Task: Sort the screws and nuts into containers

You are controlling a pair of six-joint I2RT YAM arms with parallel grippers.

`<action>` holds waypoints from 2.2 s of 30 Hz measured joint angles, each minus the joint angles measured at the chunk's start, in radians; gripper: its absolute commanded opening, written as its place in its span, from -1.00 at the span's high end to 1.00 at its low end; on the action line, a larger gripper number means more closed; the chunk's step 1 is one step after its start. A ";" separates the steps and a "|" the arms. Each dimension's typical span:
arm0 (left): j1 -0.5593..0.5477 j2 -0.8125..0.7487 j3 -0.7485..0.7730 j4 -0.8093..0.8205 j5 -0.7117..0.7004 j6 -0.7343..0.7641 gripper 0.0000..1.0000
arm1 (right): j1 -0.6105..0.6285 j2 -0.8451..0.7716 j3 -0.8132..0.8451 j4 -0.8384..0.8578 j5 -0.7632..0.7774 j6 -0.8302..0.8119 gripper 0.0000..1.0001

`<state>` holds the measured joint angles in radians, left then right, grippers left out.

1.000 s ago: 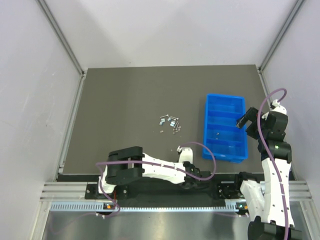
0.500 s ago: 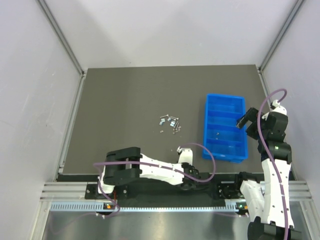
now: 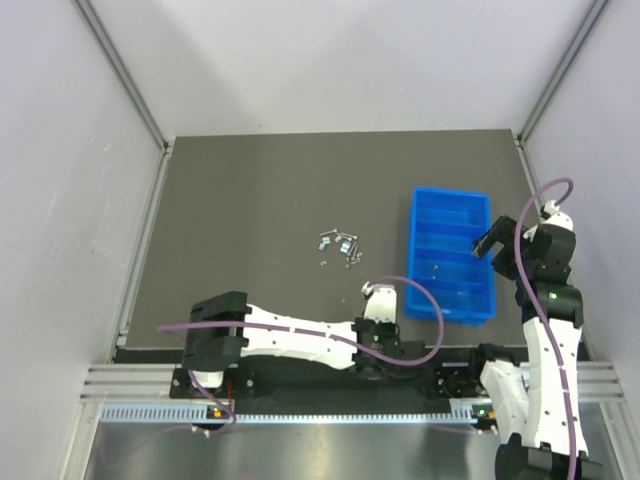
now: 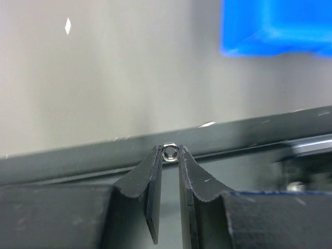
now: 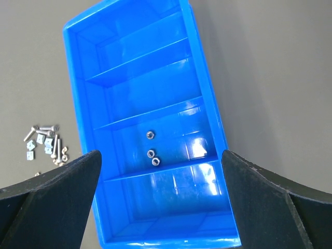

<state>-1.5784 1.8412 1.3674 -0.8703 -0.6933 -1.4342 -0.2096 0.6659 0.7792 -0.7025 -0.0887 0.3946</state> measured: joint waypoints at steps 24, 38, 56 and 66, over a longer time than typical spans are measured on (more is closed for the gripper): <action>0.348 0.169 0.336 0.455 0.153 0.693 0.74 | 0.000 0.100 0.000 0.024 0.074 0.053 -1.00; 0.412 0.312 0.378 0.521 0.294 0.791 0.47 | 0.000 0.107 0.002 0.030 0.122 0.042 -0.99; 0.871 -0.108 0.101 0.543 0.525 0.901 -0.15 | 0.000 0.082 0.003 0.145 -0.078 -0.045 -0.99; 1.003 -0.085 -0.098 0.578 0.715 1.315 -0.18 | 0.000 0.146 0.002 0.215 -0.124 -0.051 -0.99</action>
<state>-0.5758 1.7565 1.2690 -0.2928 0.0212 -0.1196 -0.2092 0.8116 0.7815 -0.4877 -0.2131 0.3431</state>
